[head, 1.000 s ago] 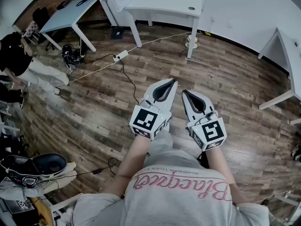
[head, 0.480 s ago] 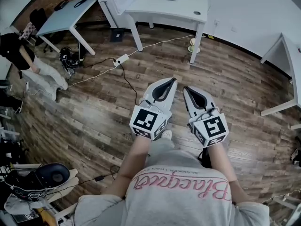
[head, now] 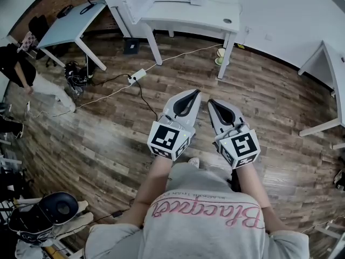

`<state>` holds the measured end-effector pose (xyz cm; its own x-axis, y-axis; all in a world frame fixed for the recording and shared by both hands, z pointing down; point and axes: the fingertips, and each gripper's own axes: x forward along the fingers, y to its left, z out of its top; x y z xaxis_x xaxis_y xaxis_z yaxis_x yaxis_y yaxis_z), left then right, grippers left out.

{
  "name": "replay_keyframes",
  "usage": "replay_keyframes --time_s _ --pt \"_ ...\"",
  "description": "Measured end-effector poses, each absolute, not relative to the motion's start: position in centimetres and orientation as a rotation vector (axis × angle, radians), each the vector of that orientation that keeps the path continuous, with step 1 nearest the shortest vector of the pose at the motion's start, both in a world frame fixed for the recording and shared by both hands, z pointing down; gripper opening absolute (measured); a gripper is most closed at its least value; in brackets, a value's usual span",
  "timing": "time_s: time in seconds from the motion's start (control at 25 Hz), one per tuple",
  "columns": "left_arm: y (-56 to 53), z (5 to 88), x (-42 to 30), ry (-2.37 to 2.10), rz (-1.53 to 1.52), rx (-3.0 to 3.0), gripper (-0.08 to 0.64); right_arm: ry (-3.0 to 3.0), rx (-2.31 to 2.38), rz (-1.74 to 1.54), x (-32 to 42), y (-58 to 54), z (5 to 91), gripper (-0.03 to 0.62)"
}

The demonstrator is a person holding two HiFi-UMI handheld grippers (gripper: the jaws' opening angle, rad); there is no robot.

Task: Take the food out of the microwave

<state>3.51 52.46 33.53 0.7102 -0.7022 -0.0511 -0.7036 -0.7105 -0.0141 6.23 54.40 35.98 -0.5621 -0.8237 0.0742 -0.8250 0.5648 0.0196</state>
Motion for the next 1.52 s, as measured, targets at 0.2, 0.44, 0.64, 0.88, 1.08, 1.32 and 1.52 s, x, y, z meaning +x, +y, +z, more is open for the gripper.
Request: replay_keyframes --time_s 0.2,0.44,0.64,0.88,1.08,1.32,1.52 --pt "50.1 34.2 3.0 1.170 0.035 -2.894 0.005 -2.708 1.462 0.057 5.7 52.1 36.2 0.009" --pt "47.7 35.0 2.7 1.189 0.013 -2.899 0.005 -2.705 1.426 0.097 5.2 49.9 37.4 0.009" --pt "45.4 35.7 2.2 1.216 -0.011 -2.889 0.005 -2.717 1.411 0.147 4.8 47.5 38.3 0.009" --pt "41.9 36.2 1.1 1.262 -0.029 -2.870 0.005 -2.733 1.391 0.153 4.0 44.2 38.7 0.009" --pt "38.4 36.7 1.4 1.294 -0.035 -2.868 0.005 -2.747 1.362 0.151 4.3 40.7 39.0 0.009" --pt "33.1 36.2 1.8 1.323 -0.008 -2.879 0.005 -2.769 1.324 0.165 4.8 34.8 38.2 0.009" --pt "28.7 36.0 1.8 1.365 -0.025 -2.866 0.005 -2.791 1.299 0.179 5.0 30.2 37.4 0.009"
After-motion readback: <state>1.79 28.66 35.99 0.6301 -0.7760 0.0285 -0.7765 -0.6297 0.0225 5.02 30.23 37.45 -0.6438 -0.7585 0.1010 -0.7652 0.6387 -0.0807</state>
